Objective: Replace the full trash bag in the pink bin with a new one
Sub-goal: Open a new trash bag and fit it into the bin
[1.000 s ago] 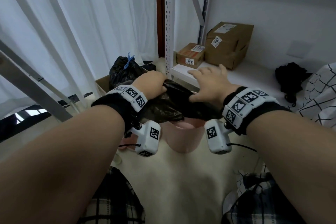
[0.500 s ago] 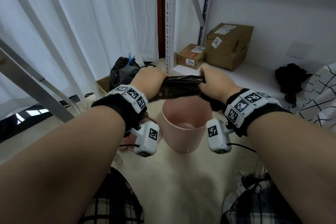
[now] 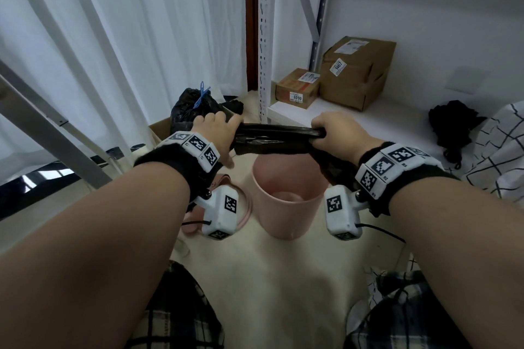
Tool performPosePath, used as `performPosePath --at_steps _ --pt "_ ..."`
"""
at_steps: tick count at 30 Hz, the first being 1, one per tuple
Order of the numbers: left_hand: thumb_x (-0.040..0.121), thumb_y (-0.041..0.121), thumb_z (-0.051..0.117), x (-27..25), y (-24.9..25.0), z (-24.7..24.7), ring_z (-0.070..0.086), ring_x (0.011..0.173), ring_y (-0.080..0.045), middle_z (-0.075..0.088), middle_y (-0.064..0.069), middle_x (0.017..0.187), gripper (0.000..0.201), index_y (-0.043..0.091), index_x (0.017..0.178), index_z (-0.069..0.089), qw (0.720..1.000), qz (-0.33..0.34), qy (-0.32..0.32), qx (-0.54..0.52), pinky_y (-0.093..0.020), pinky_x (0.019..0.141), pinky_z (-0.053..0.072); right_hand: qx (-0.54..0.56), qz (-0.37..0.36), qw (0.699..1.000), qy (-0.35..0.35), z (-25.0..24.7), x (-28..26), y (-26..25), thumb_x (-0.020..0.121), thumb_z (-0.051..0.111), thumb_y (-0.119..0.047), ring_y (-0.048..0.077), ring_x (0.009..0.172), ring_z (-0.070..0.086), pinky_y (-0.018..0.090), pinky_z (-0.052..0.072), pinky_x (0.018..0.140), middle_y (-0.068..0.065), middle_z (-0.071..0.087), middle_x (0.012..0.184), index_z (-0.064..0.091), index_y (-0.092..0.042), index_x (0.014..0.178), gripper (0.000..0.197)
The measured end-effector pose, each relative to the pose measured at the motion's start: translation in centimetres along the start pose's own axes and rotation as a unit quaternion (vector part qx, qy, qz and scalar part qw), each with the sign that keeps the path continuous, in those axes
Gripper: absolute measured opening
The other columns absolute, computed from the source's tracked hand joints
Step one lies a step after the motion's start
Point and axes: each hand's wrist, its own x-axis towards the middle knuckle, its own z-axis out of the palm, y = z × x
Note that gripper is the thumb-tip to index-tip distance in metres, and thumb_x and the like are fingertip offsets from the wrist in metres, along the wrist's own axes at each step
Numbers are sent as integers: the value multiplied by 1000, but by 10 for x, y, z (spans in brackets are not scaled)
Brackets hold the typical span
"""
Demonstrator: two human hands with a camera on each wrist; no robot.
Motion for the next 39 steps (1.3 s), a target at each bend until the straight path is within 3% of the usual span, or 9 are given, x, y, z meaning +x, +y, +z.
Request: performPosePath --at_steps 4,8,11,14,19,22,25,31,39 --pt "62 84 50 -5 3 2 32 128 -31 34 -10 139 105 32 147 16 999 -27 -41 1 -48 105 26 52 3 999 3 1 3 -7 80 47 5 25 73 44 30 26 52 0 44 64 36 -22 60 35" --pt "72 75 53 -2 20 -12 23 141 -29 29 -6 151 85 33 142 29 992 34 -26 -119 -52 113 16 111 -13 992 -53 -1 3 -21 83 46 6 25 86 52 31 39 72 10 59 97 48 -13 111 34" --pt "79 47 65 -2 32 -25 52 98 -21 56 -1 94 27 23 86 54 965 101 20 -240 -36 89 39 102 -45 993 -44 -3 5 -34 84 49 2 26 100 54 29 38 80 11 60 113 50 -13 123 41" --pt "82 11 61 2 34 -26 37 56 -14 36 2 58 40 18 58 31 941 113 13 -320 -27 57 30 53 -74 996 -3 -4 7 -35 86 51 -5 28 100 56 23 29 71 13 63 106 59 -6 107 22" --pt "87 11 57 -1 29 -23 42 57 -10 45 3 68 14 14 89 44 914 84 37 -395 -15 52 35 28 -88 996 11 -7 3 -25 85 59 -16 25 86 50 27 30 70 8 50 88 55 -11 82 8" --pt "78 36 61 3 33 -22 56 88 -21 55 -5 98 54 16 126 46 914 95 2 -395 -29 76 45 77 -68 995 1 -10 1 -25 85 61 -13 21 83 49 27 30 62 -2 48 81 47 -14 84 14" --pt "67 56 68 0 42 -24 60 95 -23 62 -9 102 60 19 113 58 910 142 -25 -388 -35 85 48 117 -65 991 20 -10 2 -30 85 58 -8 20 77 46 16 30 57 -7 42 72 41 -13 86 18" --pt "88 6 55 -6 39 -35 60 97 -31 64 -18 98 12 4 99 58 945 100 23 -310 -29 80 42 83 -81 992 -48 -14 4 -38 77 72 -19 22 100 58 31 45 81 4 62 108 41 -22 132 63" --pt "91 25 52 -5 21 -28 60 87 -30 61 -10 90 19 8 98 52 988 63 27 -141 -36 74 48 -232 93 967 -41 0 -2 -7 92 46 -35 28 94 53 36 35 86 7 62 95 65 -18 99 27"
